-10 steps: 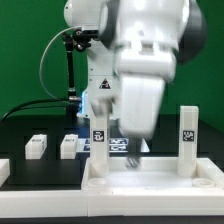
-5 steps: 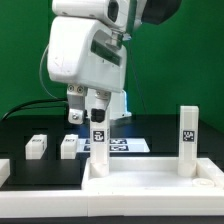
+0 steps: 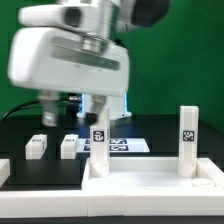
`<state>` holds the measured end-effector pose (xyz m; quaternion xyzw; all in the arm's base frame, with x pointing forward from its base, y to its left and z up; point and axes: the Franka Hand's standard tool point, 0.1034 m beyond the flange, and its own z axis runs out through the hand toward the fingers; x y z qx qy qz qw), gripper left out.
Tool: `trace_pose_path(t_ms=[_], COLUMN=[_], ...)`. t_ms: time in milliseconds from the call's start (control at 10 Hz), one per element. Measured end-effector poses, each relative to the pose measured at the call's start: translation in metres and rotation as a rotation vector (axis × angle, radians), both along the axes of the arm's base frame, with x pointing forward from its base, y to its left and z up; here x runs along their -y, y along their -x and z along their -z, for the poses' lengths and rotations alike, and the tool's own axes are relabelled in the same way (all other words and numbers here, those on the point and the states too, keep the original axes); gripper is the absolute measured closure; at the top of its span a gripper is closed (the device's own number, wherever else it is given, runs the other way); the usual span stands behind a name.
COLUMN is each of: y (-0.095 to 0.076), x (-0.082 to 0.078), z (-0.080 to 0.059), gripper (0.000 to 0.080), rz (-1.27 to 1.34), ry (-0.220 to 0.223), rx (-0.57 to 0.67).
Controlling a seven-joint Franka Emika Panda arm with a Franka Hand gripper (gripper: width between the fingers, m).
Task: Assemble desk
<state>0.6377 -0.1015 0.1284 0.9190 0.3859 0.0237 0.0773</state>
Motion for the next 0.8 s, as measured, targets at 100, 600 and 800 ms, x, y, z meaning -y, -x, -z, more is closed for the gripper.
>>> trace_pose_path(t_ms=[100, 600, 800], y=[0.004, 0.043, 0.043], x=[0.021, 0.101, 0.099], z=[-0.015, -0.018, -0.018], gripper=[0.015, 0.015, 0.015], rz=[0.063, 0.604, 0.737], ry=[-0.018, -0.095, -0.1], rx=[0.003, -0.06, -0.047])
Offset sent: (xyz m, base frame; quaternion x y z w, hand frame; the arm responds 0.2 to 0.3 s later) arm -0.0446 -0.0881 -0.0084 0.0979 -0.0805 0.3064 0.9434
